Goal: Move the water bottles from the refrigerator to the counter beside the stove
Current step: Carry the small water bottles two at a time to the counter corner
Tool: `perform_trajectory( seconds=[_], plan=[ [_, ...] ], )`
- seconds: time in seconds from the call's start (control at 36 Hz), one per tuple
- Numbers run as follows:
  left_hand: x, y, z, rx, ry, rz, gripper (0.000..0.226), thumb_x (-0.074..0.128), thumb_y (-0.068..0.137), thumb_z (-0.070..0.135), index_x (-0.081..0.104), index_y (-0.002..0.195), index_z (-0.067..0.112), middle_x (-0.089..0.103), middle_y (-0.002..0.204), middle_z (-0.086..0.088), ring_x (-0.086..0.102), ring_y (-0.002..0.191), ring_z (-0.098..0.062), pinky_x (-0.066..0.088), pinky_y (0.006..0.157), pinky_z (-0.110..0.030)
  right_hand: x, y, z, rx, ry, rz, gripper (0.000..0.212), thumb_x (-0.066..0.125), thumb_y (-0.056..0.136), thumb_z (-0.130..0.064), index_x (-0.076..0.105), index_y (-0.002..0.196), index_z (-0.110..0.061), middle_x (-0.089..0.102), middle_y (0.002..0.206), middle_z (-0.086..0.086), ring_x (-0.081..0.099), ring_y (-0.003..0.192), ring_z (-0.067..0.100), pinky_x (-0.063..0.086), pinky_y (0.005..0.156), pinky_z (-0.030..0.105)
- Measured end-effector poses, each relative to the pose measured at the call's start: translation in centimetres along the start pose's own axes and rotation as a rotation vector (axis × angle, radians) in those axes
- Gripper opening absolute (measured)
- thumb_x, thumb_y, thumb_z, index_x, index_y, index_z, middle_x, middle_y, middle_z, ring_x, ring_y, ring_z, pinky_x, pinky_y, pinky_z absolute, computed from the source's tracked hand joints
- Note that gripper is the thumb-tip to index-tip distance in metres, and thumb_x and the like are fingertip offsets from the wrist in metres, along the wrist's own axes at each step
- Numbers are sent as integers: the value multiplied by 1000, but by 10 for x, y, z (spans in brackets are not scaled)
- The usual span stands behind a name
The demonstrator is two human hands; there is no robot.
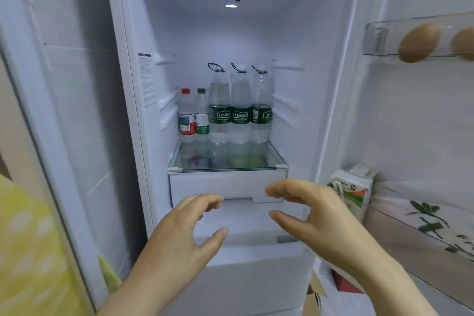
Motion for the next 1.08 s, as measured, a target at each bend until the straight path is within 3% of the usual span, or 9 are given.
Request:
perform_trajectory(
  seconds=[0.33, 0.5, 0.64, 0.75, 0.83, 0.94, 1.08],
  plan=[
    [-14, 70, -59, -53, -2, 36, 34, 67, 83, 34, 51, 108, 49, 49, 113, 39, 44, 110, 17, 33, 85, 1, 48, 94, 13, -33, 60, -22, 30, 70, 84, -25, 62, 110, -39, 61, 105, -29, 51, 106, -13, 39, 90, 4],
    [-15, 110, -89, -105, 55, 81, 35, 66, 81, 38, 51, 111, 49, 50, 114, 36, 50, 109, 8, 43, 93, -16, 67, 153, 35, -76, 116, -15, 28, 71, 83, -24, 65, 108, -35, 64, 105, -27, 56, 104, -9, 43, 91, 10],
    [-19, 149, -104, -136, 60, 147, 38, 69, 81, 30, 53, 113, 44, 53, 111, 32, 47, 108, 16, 34, 87, 1, 83, 204, 51, -120, 190, -1, 29, 73, 81, -19, 67, 108, -29, 67, 105, -22, 58, 103, -8, 45, 92, 12],
    [-24, 176, -112, -145, 81, 213, 39, 70, 81, 26, 55, 114, 40, 54, 111, 28, 45, 107, 17, 35, 87, 1, 99, 241, 61, -151, 210, -4, 28, 73, 81, -17, 67, 107, -28, 67, 104, -20, 58, 101, -9, 45, 90, 10],
    [-27, 191, -121, -170, 100, 250, 39, 71, 80, 26, 54, 113, 40, 53, 111, 28, 48, 106, 12, 38, 87, -2, 107, 264, 72, -155, 212, -2, 28, 73, 81, -17, 67, 107, -27, 67, 104, -20, 58, 100, -8, 45, 90, 12],
    [-28, 207, -134, -188, 106, 304, 38, 70, 80, 28, 53, 112, 42, 55, 115, 25, 54, 107, 4, 45, 96, -22, 113, 288, 85, -152, 219, -15, 29, 73, 82, -19, 67, 109, -27, 66, 105, -20, 59, 101, -6, 47, 93, 18],
    [-25, 226, -146, -175, 119, 322, 39, 70, 80, 27, 53, 111, 43, 56, 114, 23, 54, 107, 4, 46, 97, -27, 122, 310, 97, -134, 224, -30, 29, 72, 82, -20, 65, 109, -29, 65, 104, -21, 58, 100, -6, 47, 94, 18]
  ],
)
Point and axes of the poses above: each hand's wrist, its own y-axis towards the middle knuckle, its own x-axis out of the palm, z = x × y, the point moved 10 cm from there along y, towards the middle knuckle
